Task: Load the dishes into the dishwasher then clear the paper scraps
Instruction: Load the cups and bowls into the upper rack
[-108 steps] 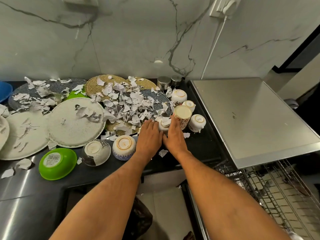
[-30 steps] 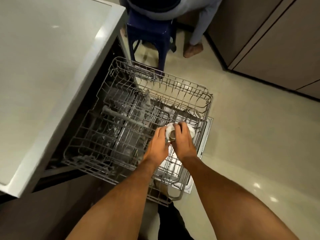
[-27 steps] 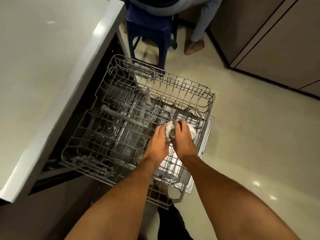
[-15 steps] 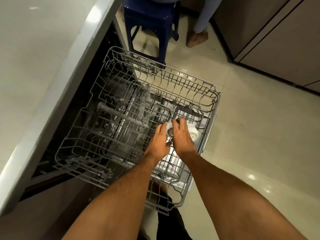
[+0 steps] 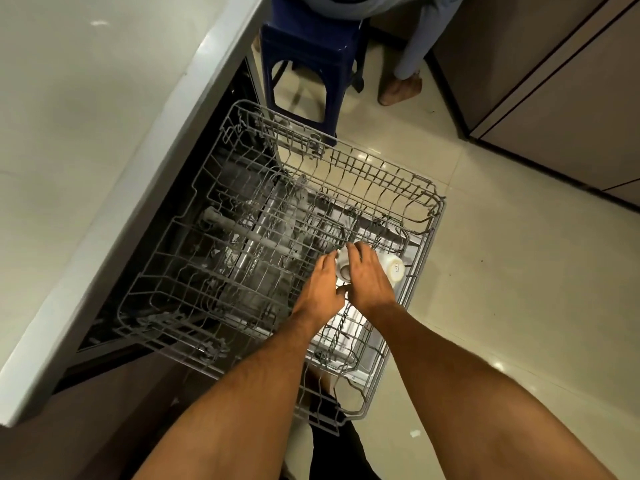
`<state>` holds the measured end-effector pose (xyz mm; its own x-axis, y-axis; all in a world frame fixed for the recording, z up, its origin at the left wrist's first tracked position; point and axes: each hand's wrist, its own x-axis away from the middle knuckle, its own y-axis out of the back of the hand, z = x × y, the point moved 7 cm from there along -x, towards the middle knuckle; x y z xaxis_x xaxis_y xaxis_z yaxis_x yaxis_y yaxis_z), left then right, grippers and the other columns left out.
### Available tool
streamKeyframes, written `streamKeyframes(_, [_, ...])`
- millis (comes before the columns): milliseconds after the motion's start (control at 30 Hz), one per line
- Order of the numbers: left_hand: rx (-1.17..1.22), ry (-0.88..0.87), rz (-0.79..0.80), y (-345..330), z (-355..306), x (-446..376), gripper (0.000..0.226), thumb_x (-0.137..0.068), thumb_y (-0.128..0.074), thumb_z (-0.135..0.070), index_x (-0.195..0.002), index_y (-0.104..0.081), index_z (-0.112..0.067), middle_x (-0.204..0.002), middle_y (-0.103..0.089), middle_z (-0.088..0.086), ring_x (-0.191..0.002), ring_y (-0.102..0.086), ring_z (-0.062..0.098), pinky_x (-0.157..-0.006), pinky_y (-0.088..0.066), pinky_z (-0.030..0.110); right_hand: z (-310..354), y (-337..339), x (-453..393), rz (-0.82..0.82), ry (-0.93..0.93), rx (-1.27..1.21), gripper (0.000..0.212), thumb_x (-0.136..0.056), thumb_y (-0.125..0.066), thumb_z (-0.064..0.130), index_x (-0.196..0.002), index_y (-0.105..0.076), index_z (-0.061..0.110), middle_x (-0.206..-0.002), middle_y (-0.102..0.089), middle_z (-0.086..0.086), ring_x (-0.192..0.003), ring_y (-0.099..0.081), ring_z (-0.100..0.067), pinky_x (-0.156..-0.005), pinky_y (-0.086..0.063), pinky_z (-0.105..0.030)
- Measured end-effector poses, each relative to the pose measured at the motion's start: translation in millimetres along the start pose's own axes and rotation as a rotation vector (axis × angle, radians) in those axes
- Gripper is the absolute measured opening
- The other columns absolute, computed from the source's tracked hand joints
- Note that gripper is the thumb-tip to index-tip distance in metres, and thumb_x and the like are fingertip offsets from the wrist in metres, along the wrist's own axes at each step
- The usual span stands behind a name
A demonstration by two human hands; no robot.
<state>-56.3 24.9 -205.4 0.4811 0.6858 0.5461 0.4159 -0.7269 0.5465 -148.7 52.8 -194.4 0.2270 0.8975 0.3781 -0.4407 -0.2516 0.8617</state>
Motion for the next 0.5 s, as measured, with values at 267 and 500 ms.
streamKeyframes(267, [-0.041,-0.016,-0.032,11,-1,18,0.081,-0.089,-0.064,0.002,-0.157,-0.023,-0.018,-0.151,-0.037,0.000,-0.107,-0.052,0.006,-0.096,-0.041,0.015,7,6,7,-0.024,0.024,0.041,0.089,-0.077,-0.073,-0.011,-0.153,-0.029,0.003,-0.146,-0.040,-0.013,-0.134,-0.043,-0.027,-0.117,-0.037,-0.033])
streamKeyframes(500, [-0.099,-0.019,-0.098,22,7,49,0.082,-0.092,-0.066,-0.005,-0.158,-0.020,-0.021,-0.152,-0.036,-0.003,-0.100,-0.056,0.005,-0.076,-0.047,0.011,17,9,32,-0.052,-0.001,0.051,0.080,-0.082,-0.071,-0.002,-0.150,-0.030,0.004,-0.141,-0.042,-0.013,-0.129,-0.044,-0.026,-0.115,-0.039,-0.033])
